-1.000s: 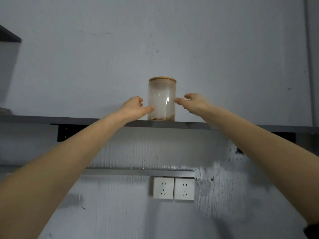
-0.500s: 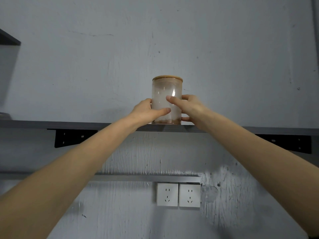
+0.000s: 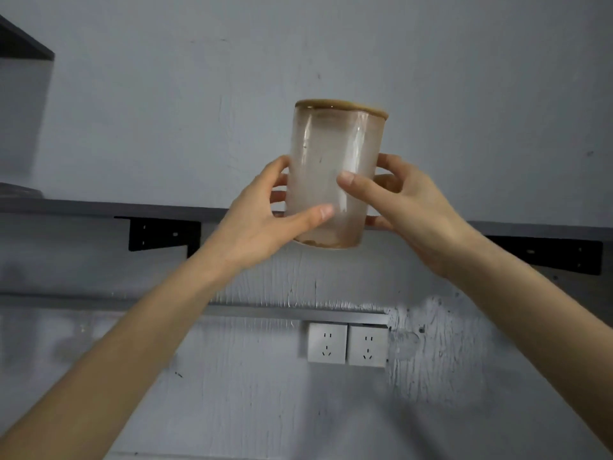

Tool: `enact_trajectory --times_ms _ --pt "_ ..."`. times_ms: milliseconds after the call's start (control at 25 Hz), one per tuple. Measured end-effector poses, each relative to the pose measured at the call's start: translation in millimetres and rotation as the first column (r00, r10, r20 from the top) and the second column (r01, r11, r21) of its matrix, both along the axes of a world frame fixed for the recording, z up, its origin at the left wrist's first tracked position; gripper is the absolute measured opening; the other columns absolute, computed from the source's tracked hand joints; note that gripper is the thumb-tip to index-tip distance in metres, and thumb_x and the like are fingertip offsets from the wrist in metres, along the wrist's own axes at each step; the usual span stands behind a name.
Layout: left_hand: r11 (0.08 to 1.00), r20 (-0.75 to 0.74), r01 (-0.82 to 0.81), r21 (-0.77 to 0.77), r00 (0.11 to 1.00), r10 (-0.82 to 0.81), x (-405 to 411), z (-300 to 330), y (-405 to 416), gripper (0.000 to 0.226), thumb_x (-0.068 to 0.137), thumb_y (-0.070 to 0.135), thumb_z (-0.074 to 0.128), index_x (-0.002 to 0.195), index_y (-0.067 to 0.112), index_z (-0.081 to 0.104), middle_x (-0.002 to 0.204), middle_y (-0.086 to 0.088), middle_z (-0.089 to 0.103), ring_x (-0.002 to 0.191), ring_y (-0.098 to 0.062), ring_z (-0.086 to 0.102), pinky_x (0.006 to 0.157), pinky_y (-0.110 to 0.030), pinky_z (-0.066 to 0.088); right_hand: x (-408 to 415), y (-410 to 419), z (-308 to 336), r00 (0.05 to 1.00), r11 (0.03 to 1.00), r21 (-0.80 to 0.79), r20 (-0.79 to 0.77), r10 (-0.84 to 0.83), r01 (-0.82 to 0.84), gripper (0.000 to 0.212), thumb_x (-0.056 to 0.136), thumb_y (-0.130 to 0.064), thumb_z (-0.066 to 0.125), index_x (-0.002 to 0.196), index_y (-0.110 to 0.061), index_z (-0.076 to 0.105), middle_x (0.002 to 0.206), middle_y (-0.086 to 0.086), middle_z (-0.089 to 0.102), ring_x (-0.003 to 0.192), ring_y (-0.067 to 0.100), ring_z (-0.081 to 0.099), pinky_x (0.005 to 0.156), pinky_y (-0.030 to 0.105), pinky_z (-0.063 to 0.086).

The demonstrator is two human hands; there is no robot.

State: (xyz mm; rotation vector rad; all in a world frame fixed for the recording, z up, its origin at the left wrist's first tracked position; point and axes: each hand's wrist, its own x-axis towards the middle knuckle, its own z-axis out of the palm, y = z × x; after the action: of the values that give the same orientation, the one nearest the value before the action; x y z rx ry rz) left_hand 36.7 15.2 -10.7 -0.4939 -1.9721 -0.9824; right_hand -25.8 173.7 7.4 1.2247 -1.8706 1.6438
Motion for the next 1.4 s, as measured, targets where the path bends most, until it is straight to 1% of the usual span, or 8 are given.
enact_trajectory --times_ms 280,520,640,760,1000,1080,1240,1400 --pt "0.992 0.171 -0.087 0.090 0.983 0.071 8 -92 -2 0.089 0.053 0.053 0.069 0.130 0.033 0.031 0.129 0.012 0.048 0.115 -0.006 0.049 0.095 -0.029 0.047 7 3 -87 0.995 0.994 0.110 0.088 -0.037 0.027 0.070 0.062 -0.045 0.067 0.123 -0.023 0.044 0.113 -0.007 0.061 0.101 0.008 0.060 0.087 0.028 0.052" --pt "0.989 0.383 -0.132 0.068 0.919 0.096 7 -175 -2 0.083 0.066 0.026 0.075 0.133 0.026 0.026 0.118 0.020 0.037 0.105 0.001 0.041 0.068 -0.002 0.044 5 -1 -181 0.978 0.980 0.196 0.197 -0.071 0.032 0.074 0.068 -0.033 0.072 0.132 -0.023 0.036 0.124 -0.006 0.053 0.113 0.011 0.053 0.088 0.026 0.050" --pt "0.985 0.502 -0.127 0.113 0.863 0.054 4 -219 -1 0.084 0.065 0.021 0.077 0.132 0.022 0.026 0.116 0.019 0.037 0.102 0.001 0.042 0.067 0.004 0.042 0 -3 -232 0.949 0.972 0.234 0.306 -0.081 0.008 0.078 0.068 -0.027 0.074 0.134 -0.022 0.033 0.127 -0.004 0.050 0.116 0.012 0.051 0.093 0.031 0.048" --pt "0.978 0.617 -0.112 0.178 0.786 -0.022 1 -269 3 0.083 0.066 0.015 0.077 0.130 0.018 0.025 0.119 0.010 0.041 0.100 -0.002 0.048 0.068 -0.001 0.047 -1 -1 -288 0.912 0.968 0.247 0.403 -0.074 -0.031 0.084 0.063 -0.029 0.079 0.133 -0.022 0.033 0.132 -0.001 0.049 0.121 0.019 0.050 0.100 0.035 0.044" --pt "0.968 0.719 -0.137 0.209 0.693 -0.057 -3 -359 12 0.085 0.063 0.018 0.079 0.130 0.013 0.027 0.126 0.001 0.044 0.116 -0.012 0.046 0.097 -0.036 0.047 4 7 -382 0.856 0.930 0.367 0.483 -0.182 -0.009 0.080 0.061 -0.031 0.078 0.124 -0.039 0.029 0.123 -0.009 0.048 0.113 0.014 0.049 0.099 0.035 0.043" --pt "0.977 0.746 -0.136 0.165 0.665 -0.034 -1 -382 15 0.083 0.065 0.018 0.078 0.130 0.011 0.027 0.127 -0.002 0.046 0.110 -0.008 0.044 0.095 -0.030 0.046 8 7 -405 0.833 0.909 0.416 0.507 -0.222 -0.011 0.079 0.063 -0.028 0.078 0.122 -0.041 0.027 0.118 -0.013 0.047 0.108 0.011 0.049 0.094 0.030 0.044" --pt "0.975 0.793 -0.164 0.149 0.608 -0.019 -2 -418 17 0.079 0.067 0.017 0.076 0.130 0.015 0.028 0.118 0.008 0.041 0.108 -0.005 0.041 0.089 -0.018 0.039 11 5 -435 0.806 0.862 0.505 0.526 -0.272 -0.039 0.084 0.067 -0.026 0.075 0.134 -0.021 0.024 0.130 0.001 0.047 0.109 0.010 0.046 0.089 0.022 0.040" --pt "0.966 0.817 -0.155 0.209 0.571 -0.085 -5 -439 19 0.060 0.072 0.014 0.071 0.108 0.038 0.029 0.108 0.020 0.042 0.105 -0.007 0.047 0.080 -0.015 0.044 9 8 -452 0.778 0.814 0.579 0.532 -0.334 -0.046 0.085 0.069 -0.029 0.074 0.135 -0.018 0.023 0.135 0.006 0.047 0.114 0.013 0.047 0.091 0.019 0.037"
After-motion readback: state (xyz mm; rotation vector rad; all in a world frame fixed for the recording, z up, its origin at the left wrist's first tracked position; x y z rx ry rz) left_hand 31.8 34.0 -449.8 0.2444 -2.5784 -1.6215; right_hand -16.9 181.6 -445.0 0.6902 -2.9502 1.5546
